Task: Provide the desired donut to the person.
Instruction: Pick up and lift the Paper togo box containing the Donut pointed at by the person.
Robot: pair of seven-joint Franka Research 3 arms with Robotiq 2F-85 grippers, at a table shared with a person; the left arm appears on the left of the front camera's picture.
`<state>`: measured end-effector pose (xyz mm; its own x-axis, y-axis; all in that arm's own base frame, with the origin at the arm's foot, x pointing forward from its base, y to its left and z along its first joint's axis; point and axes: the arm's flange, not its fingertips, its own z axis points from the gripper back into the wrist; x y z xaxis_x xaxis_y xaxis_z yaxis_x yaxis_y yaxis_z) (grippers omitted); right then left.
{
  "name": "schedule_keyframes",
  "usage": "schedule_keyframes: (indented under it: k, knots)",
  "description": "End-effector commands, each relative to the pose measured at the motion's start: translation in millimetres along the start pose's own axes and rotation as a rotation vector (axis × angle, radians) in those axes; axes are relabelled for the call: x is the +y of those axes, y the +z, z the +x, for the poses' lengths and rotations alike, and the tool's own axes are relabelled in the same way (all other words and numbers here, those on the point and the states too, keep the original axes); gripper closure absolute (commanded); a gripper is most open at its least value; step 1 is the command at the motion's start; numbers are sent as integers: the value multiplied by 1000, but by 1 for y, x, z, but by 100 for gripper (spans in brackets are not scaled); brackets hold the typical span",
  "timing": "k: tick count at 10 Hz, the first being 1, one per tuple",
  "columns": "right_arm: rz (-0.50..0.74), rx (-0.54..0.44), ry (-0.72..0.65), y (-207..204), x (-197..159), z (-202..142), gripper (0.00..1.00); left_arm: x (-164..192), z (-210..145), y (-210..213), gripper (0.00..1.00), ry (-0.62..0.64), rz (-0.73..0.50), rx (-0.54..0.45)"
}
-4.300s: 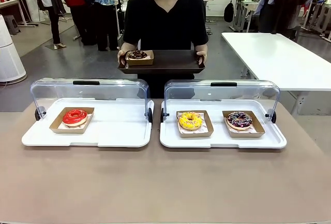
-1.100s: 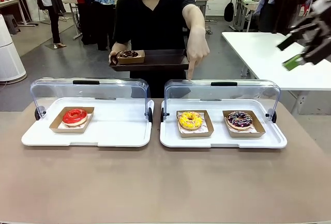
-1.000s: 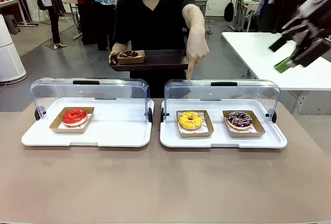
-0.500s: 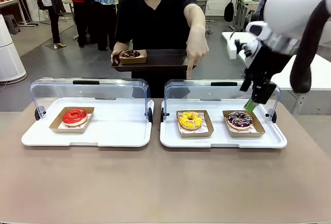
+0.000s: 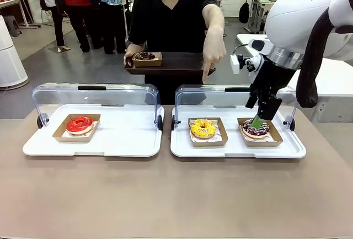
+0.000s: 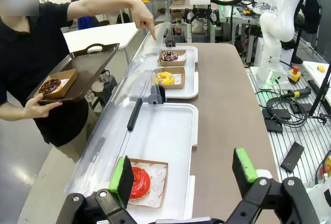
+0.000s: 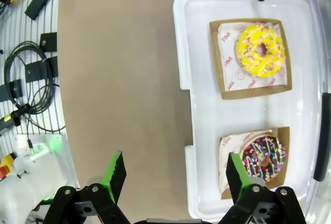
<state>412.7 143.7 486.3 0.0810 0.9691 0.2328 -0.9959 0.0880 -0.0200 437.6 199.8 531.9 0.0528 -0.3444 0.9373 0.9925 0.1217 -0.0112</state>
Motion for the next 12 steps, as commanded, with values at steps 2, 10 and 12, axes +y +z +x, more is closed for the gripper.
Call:
schedule_keyframes:
  k: [2,10,12]
  knots:
    - [-7,8,-6,1,-1,-2,0,0,1,2,0,2,9,3]
    - [-39,88,-17,-21,-1,31,0,0,1,2,0,2,9,3]
    - [-60,102,1,-45,-3,50,0,0,1,2,0,2,9,3]
